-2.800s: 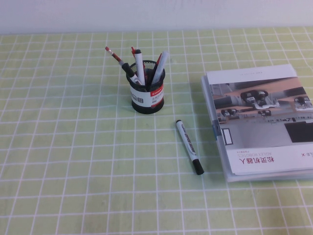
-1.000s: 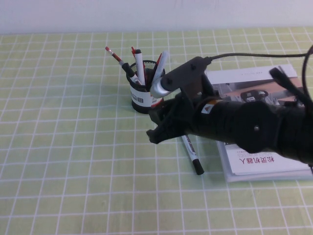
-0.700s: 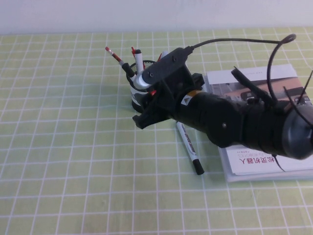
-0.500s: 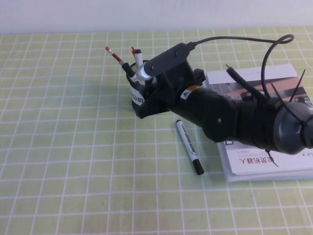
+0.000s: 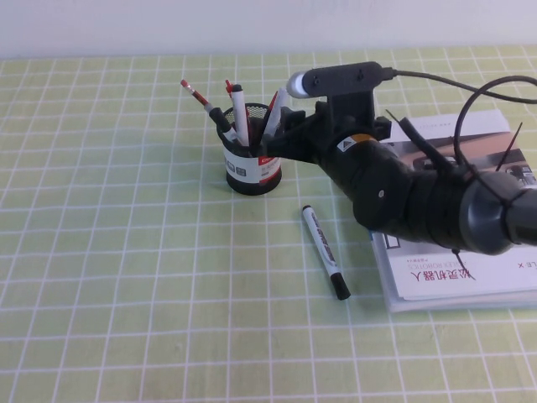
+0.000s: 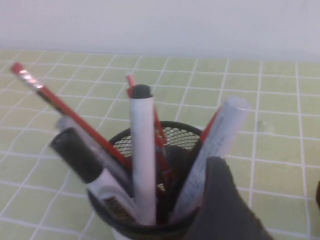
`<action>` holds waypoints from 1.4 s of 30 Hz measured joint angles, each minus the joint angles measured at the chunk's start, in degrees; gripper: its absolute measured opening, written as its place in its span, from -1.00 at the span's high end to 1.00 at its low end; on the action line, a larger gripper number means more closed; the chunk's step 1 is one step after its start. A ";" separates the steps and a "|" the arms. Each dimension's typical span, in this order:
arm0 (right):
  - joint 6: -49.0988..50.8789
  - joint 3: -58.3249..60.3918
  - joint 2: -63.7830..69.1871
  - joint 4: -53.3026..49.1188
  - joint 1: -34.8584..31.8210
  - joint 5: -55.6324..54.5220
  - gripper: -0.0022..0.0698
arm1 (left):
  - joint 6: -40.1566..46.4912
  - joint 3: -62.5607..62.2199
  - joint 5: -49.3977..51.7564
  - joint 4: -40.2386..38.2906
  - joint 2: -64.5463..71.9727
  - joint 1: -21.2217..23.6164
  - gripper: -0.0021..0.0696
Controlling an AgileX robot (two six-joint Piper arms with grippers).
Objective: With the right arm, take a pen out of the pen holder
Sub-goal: 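Take a marker out of the pen holder and lay it on the table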
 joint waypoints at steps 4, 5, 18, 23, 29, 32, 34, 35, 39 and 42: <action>1.51 0.00 1.29 -0.60 -0.14 -1.97 -0.01 | 0.00 0.00 0.00 0.00 0.00 0.00 0.96; 1.98 0.00 1.47 -1.43 -0.14 -2.09 -0.01 | 0.00 0.00 0.00 0.00 0.00 0.00 0.96; 18.97 -0.04 5.37 -14.51 -0.14 -7.68 -0.01 | 0.00 0.00 0.00 0.00 0.00 0.00 0.96; 21.95 -0.04 5.52 -15.68 -0.14 -11.44 -0.02 | 0.00 0.00 0.00 0.00 0.00 0.00 0.96; 22.41 -0.13 7.10 -16.71 -0.14 -15.28 -0.02 | 0.00 0.00 0.00 0.00 0.00 0.00 0.96; 23.30 -0.13 7.81 -17.09 -0.14 -16.09 -0.02 | 0.00 0.00 0.00 0.00 0.00 0.00 0.96; 24.63 -0.72 8.45 -17.20 -0.14 -16.10 -0.02 | 0.00 0.00 0.00 0.00 0.00 0.00 0.96; 24.88 -1.22 8.85 -17.29 -0.14 -16.10 -0.02 | 0.00 0.00 0.00 0.00 0.00 0.00 0.96; 25.28 -2.86 10.00 -17.51 -0.14 -16.10 -0.02 | 0.00 0.00 0.00 0.00 0.00 0.00 0.96; 25.28 -4.30 10.98 -17.51 -0.26 -16.10 -0.02 | 0.00 0.00 0.00 0.00 0.00 0.00 0.96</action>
